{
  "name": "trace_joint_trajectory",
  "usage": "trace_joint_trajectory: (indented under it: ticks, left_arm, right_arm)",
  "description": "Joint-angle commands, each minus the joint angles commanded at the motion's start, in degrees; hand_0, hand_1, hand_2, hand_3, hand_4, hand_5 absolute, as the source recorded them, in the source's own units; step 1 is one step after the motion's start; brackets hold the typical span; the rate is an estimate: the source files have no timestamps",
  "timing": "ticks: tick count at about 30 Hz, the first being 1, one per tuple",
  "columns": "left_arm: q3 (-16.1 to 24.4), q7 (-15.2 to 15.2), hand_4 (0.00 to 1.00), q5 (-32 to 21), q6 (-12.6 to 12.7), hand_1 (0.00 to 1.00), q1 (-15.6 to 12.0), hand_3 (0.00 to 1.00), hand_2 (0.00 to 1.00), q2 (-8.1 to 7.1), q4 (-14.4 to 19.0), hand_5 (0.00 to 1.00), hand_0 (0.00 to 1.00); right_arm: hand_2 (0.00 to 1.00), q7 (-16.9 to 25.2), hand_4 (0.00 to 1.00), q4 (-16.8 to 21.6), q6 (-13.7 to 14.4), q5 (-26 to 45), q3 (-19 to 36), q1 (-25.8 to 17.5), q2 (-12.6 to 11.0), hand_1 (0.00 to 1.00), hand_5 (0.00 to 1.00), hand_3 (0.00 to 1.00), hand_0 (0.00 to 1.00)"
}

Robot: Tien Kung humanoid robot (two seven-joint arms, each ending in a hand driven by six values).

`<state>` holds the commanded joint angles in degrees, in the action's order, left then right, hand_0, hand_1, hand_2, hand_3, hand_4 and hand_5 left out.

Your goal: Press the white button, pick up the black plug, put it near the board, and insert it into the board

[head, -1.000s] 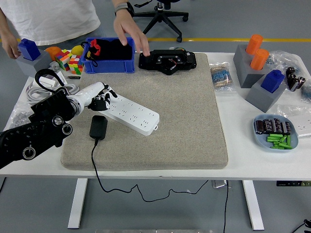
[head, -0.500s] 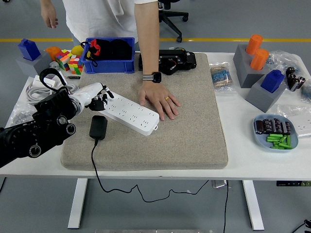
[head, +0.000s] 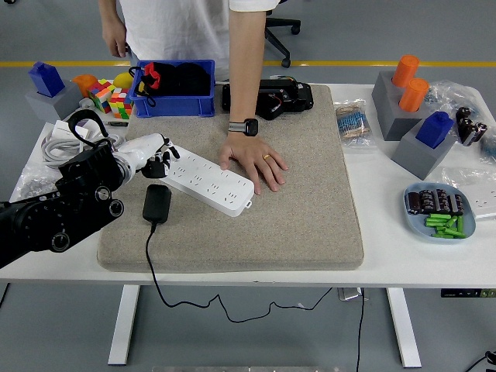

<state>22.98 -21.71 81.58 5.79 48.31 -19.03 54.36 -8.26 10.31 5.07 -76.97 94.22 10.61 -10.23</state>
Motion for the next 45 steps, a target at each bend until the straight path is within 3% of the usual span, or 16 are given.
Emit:
trace_joint_trajectory:
  ticks: [13,27,45]
  left_arm:
    - [-1.89,0.05,0.002,1.08,0.35,0.01,0.32,0.664,0.125,0.18,-1.1,0.002,0.004]
    - [-0.78,0.64,0.002,1.03,0.9,0.01,0.29,0.661,0.124,0.39,-0.95,0.002,0.003]
    - [-4.43,0.11,0.002,2.12,1.32,0.009,1.39,0.658,0.125,1.16,-3.79,0.002,0.003]
  right_arm:
    - [0.597,0.07,0.656,0.0,0.07,-0.09,0.03,-0.1,0.07,0.601,0.398,0.583,0.629]
    - [0.597,0.11,0.656,0.0,0.08,-0.05,0.06,-0.18,0.14,0.601,0.399,0.582,0.628]
    - [0.596,0.13,0.655,0.0,0.08,0.16,-0.22,-0.09,0.09,0.6,0.397,0.583,0.628]
